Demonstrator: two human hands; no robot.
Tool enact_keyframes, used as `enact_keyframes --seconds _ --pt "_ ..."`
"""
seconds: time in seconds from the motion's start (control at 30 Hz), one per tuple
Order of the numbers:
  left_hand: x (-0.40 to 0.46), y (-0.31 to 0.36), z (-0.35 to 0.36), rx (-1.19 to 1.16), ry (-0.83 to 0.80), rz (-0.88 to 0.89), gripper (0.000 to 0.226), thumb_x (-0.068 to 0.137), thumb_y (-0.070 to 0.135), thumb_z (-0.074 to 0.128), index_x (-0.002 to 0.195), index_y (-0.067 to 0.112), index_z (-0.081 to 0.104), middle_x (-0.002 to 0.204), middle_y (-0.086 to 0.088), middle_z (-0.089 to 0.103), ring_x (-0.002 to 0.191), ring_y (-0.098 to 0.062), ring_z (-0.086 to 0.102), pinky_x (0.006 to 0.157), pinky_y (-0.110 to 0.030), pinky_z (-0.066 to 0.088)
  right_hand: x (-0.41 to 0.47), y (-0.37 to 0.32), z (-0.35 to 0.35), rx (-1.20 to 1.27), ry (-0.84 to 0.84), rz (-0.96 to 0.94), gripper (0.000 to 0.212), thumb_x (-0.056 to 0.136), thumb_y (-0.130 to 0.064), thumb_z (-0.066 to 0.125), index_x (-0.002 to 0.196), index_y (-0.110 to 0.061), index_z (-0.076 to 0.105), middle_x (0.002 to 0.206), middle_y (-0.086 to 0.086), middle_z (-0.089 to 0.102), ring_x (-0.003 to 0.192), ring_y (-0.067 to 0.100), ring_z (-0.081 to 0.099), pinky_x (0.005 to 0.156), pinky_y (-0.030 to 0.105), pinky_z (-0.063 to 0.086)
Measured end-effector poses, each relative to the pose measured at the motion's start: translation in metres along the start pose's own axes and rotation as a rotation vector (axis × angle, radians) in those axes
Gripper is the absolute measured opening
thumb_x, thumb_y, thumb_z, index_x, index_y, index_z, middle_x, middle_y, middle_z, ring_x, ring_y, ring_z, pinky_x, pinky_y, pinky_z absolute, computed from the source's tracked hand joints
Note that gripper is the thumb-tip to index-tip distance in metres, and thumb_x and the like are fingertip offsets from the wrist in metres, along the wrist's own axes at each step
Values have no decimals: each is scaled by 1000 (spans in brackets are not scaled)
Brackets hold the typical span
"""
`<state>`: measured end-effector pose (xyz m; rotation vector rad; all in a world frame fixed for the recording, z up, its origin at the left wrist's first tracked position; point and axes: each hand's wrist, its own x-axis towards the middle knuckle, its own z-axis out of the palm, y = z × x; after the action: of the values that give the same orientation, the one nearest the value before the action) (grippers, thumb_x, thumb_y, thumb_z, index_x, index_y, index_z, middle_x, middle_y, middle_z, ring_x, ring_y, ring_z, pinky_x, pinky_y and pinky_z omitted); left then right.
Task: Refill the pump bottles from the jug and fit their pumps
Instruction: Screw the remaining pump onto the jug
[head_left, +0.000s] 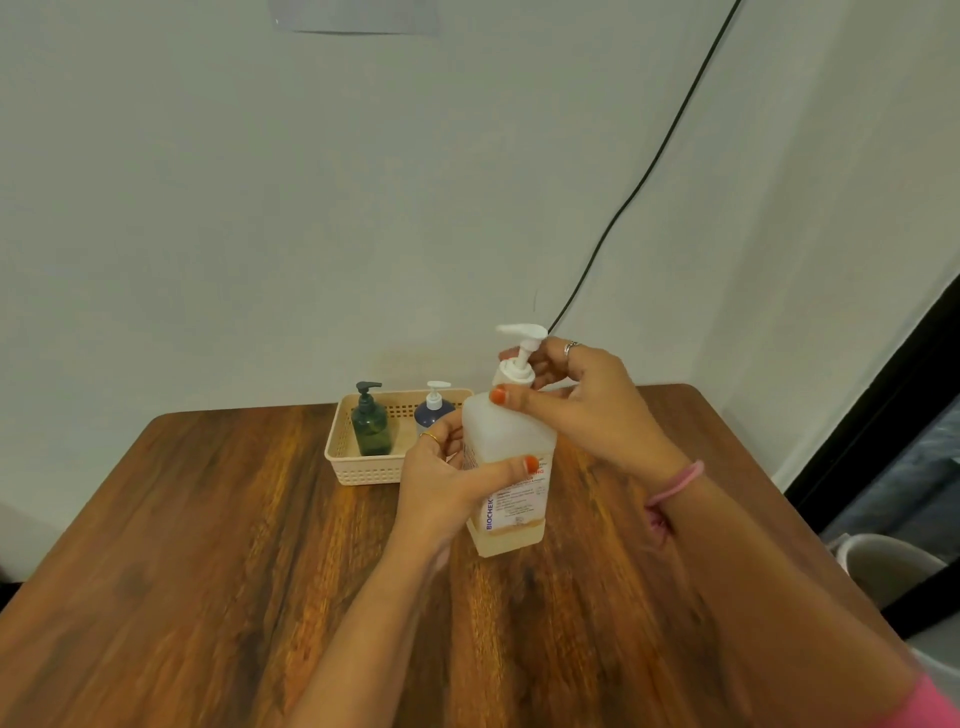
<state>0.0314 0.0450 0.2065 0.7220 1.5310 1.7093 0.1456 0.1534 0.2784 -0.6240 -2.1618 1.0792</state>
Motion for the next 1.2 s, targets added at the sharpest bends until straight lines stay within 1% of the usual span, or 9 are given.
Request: enact_keyframes --seconds 0.07,0.13,0.3,0.47,0.57,0.73,0.9,1.07,1.2 --pt "0 -1 1 -19 15 -6 94 34 28 94 121 18 58 112 -5 71 103 -22 69 84 -47 58 -5 -2 14 17 181 32 33 71 -38 81 96 -22 66 82 -14 67 74 -3 62 68 15 52" --pt "0 -3 1 -16 20 -15 93 34 27 94 119 18 59 111 -5 71 103 -23 69 84 -48 58 -6 -3 21 -19 231 49 35 70 -43 80 92 -22 63 79 -13 66 71 -1 63 64 15 52" --pt "-1 -3 -3 36 7 -19 87 40 25 96 119 18 59 110 -4 72 102 -22 69 84 -47 58 2 -8 11 -145 44 61 42 69 -46 79 98 -21 62 82 -12 65 71 1 60 63 12 50" --pt "0 6 -6 58 -26 1 69 55 7 90 117 18 60 106 -1 73 95 -15 72 75 -33 61 13 -15 -3 -275 -100 -3 35 72 -40 79 101 -24 69 90 -12 69 85 5 65 72 14 50" --pt "1 8 -7 66 -44 3 69 54 9 90 115 21 60 107 -1 73 95 -15 72 75 -32 60 19 -21 -13 -274 -210 -26 39 75 -36 78 111 -25 70 99 -11 71 88 10 67 82 24 53" --pt "3 11 -8 119 -70 11 66 53 17 90 109 30 59 110 3 71 101 -13 69 82 -35 59 24 -27 -31 -209 -377 -18 41 80 -22 76 119 -24 66 115 -10 68 91 8 70 87 27 54" --pt "2 14 -6 102 -59 26 57 56 10 89 101 30 61 102 6 73 94 -9 71 71 -24 58 23 -22 -33 14 -355 68 39 81 -14 74 119 -16 65 112 1 71 97 12 70 87 34 57" --pt "3 13 -5 124 -48 25 62 54 14 91 106 30 60 107 4 72 97 -12 70 77 -31 60 20 -17 -28 -18 -310 51 38 79 -18 76 116 -18 67 103 0 73 94 12 69 83 23 56" --pt "3 11 -5 127 -44 21 69 50 17 94 109 28 60 109 2 72 99 -14 70 81 -37 60 20 -13 -23 -60 -254 34 41 71 -31 80 108 -17 70 99 0 74 92 15 70 86 34 57"
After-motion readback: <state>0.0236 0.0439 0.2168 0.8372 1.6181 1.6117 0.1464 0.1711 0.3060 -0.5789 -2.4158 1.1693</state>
